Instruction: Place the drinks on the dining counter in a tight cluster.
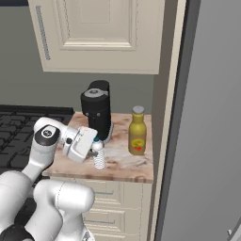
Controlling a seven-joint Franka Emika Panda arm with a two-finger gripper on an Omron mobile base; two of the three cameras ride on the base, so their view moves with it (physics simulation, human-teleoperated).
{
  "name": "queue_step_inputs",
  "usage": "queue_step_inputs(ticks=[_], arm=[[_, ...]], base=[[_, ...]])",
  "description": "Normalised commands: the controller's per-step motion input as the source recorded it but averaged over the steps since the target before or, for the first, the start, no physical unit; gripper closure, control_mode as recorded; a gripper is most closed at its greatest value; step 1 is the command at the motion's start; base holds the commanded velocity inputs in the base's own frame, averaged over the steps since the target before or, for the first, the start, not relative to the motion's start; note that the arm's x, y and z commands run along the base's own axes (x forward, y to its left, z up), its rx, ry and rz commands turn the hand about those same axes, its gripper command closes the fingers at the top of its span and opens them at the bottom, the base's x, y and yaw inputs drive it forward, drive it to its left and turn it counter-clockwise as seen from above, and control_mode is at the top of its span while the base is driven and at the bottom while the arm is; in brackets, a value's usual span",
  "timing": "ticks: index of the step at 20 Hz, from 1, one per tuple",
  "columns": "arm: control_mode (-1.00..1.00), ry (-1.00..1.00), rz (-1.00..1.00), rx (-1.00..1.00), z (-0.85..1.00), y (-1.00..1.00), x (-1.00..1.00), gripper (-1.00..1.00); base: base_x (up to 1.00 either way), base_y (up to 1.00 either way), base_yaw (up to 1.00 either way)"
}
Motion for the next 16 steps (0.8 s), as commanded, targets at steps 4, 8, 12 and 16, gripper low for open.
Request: queue_step_inputs(ticks=[4,8,12,16], arm=[[-1.0,0.0,0.0,0.0,0.0,0.0,0.0,1.0],[-1.0,0.0,0.0,0.0,0.0,0.0,0.0,1.0],[1.0,0.0,0.0,0.0,0.0,0.0,-0.01,1.0],[1.0,0.0,0.0,0.0,0.0,0.0,0.0,1.0]], base=[[0.0,0.0,0.0],[0.0,0.0,0.0],[-0.31,0.01,0.0],[-0.67,0.08,0.0]])
